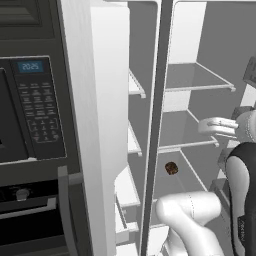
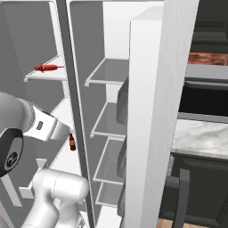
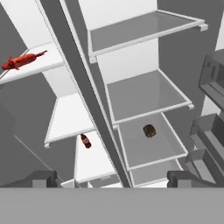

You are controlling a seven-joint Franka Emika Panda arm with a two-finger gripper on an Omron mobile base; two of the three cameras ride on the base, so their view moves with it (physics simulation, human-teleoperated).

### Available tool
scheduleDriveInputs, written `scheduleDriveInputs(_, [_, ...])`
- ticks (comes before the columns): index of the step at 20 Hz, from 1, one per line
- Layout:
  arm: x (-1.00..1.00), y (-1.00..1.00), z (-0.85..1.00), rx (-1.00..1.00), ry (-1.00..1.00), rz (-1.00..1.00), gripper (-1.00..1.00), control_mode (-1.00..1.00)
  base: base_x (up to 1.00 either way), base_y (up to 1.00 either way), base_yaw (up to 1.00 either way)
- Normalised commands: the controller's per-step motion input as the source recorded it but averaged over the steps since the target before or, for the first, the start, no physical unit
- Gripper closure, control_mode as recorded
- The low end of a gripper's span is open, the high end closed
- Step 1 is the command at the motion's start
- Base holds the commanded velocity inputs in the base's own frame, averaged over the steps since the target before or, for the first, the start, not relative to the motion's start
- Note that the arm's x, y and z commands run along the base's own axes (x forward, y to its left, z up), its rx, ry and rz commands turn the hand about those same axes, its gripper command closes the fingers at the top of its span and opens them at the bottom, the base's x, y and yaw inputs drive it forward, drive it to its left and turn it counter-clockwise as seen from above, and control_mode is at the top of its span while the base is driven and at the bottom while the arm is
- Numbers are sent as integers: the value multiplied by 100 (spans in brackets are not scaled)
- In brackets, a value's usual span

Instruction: There's a fish in the fridge that needs to be moved to the freezer for freezing. Pick up the fish from the fridge, place it on any shelf in the freezer, and close the fridge and freezer doors when done.

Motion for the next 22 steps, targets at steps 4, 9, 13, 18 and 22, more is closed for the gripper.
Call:
scheduleDriveInputs(4, [-60, 5, 12, 0, -5, -14, -100, -100, 0, 0, 0])
scheduleDriveInputs(9, [-21, 0, 11, 0, 0, -10, -100, -100, 0, 0, 0])
scheduleDriveInputs(13, [-3, 1, 18, 0, 0, 7, -100, -100, 0, 0, 0])
scheduleDriveInputs(18, [-15, 0, 5, 0, 0, 23, -100, -100, 0, 0, 0])
scheduleDriveInputs(22, [-9, 6, 0, -2, 0, 15, -100, -100, 0, 0, 0])
